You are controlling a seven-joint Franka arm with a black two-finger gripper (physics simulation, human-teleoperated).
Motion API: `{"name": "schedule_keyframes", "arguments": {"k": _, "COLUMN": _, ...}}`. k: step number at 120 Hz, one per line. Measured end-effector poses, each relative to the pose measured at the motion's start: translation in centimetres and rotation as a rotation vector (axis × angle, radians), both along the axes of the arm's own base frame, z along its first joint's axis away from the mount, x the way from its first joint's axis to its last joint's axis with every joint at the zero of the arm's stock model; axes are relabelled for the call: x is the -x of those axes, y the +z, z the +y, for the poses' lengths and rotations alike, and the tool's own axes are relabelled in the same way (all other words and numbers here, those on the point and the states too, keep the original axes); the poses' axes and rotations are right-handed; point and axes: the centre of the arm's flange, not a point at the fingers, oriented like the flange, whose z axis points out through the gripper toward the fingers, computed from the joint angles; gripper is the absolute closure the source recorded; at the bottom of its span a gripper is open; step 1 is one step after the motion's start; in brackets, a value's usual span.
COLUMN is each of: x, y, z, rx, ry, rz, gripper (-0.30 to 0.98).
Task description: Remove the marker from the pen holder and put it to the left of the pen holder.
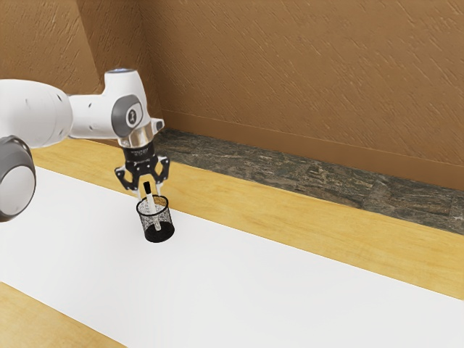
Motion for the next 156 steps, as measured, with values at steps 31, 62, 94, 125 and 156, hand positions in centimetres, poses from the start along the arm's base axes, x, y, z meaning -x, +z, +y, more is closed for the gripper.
{"name": "schedule_keyframes", "arguments": {"k": 31, "x": -0.1, "y": 0.1, "z": 0.1, "rx": 0.0, "ry": -0.001, "rz": -0.009, "gripper": 0.65}}
{"name": "schedule_keyframes", "arguments": {"k": 62, "x": 0.1, "y": 0.1, "z": 0.2, "rx": -0.011, "ry": -0.001, "rz": -0.003, "gripper": 0.74}}
{"name": "schedule_keyframes", "arguments": {"k": 94, "x": 0.4, "y": 4.0, "z": 0.4, "rx": -0.025, "ry": -0.008, "rz": -0.039, "gripper": 0.77}}
{"name": "schedule_keyframes", "arguments": {"k": 125, "x": 1.5, "y": 12.9, "z": 0.5, "rx": -0.041, "ry": -0.026, "rz": -0.108, "gripper": 0.78}}
{"name": "schedule_keyframes", "arguments": {"k": 156, "x": 2.6, "y": 14.1, "z": 3.2, "rx": -0.073, "ry": 0.008, "rz": 0.027, "gripper": 0.78}}
